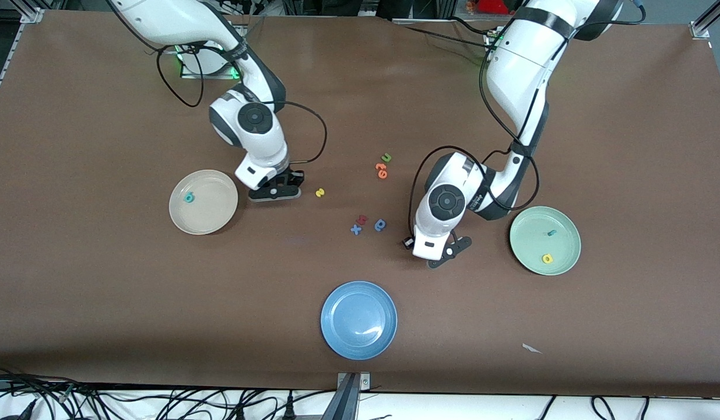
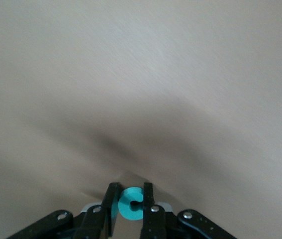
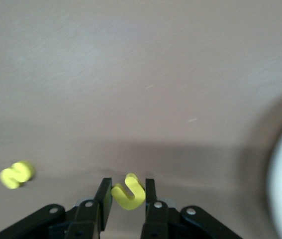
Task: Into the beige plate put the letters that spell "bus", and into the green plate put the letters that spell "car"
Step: 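Place the teal c on the green plate while the right places the u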
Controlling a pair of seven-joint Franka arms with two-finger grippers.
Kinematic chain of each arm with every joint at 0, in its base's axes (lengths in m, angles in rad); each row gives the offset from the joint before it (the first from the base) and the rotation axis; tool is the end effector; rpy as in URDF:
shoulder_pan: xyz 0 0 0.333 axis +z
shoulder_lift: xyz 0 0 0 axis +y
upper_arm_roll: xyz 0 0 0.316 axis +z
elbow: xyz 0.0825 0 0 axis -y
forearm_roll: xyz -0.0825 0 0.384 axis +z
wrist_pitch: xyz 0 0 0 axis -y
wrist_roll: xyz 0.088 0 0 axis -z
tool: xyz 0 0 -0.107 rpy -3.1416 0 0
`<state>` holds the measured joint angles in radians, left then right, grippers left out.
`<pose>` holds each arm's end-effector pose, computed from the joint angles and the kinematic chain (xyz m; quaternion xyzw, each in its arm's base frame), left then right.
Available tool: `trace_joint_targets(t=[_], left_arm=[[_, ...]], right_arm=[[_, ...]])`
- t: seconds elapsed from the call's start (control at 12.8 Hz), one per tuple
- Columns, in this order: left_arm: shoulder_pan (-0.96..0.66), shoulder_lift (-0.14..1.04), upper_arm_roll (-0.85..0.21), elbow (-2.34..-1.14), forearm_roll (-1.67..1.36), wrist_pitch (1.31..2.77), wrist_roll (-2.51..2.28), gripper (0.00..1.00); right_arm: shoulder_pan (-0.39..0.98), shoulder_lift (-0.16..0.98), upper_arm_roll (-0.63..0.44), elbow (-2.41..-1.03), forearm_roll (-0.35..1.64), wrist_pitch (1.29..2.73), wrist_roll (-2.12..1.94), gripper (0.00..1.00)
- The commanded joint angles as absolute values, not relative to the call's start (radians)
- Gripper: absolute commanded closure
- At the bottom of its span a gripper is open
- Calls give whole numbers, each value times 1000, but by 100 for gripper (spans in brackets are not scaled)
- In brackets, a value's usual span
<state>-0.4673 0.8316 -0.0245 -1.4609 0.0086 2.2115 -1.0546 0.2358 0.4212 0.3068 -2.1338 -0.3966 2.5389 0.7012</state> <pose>0.6282 -0.3329 0.1795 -0.9596 -0.2784 0.0330 0.0240 0.4889 0.3002 0.2161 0.9961 0.0707 0.0380 0.0356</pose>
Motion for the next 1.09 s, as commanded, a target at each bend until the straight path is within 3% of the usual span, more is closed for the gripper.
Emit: trace_joint_targets(t=[0.0, 0.31, 0.62, 0.7, 0.86, 1.01], left_arm=[[-396, 815, -25, -1381, 49, 2021, -845, 85], [-221, 750, -25, -1377, 51, 1863, -383, 85], [-85, 739, -25, -1397, 147, 1803, -24, 84], [-60, 745, -26, -1396, 150, 1801, 71, 70], [-52, 753, -23, -1388, 146, 1801, 219, 0], [-51, 743, -15, -1376, 141, 1801, 127, 0]], right_arm=[[172, 341, 321, -2158, -405, 2462, 577, 86], [55, 262, 321, -2181, -397, 2379, 333, 85], [-31, 233, 318, -2181, -331, 2332, 128, 81], [-35, 233, 318, -2183, -331, 2330, 117, 81], [-60, 233, 318, -2192, -333, 2330, 100, 78], [-80, 233, 318, -2200, -331, 2332, 58, 78]])
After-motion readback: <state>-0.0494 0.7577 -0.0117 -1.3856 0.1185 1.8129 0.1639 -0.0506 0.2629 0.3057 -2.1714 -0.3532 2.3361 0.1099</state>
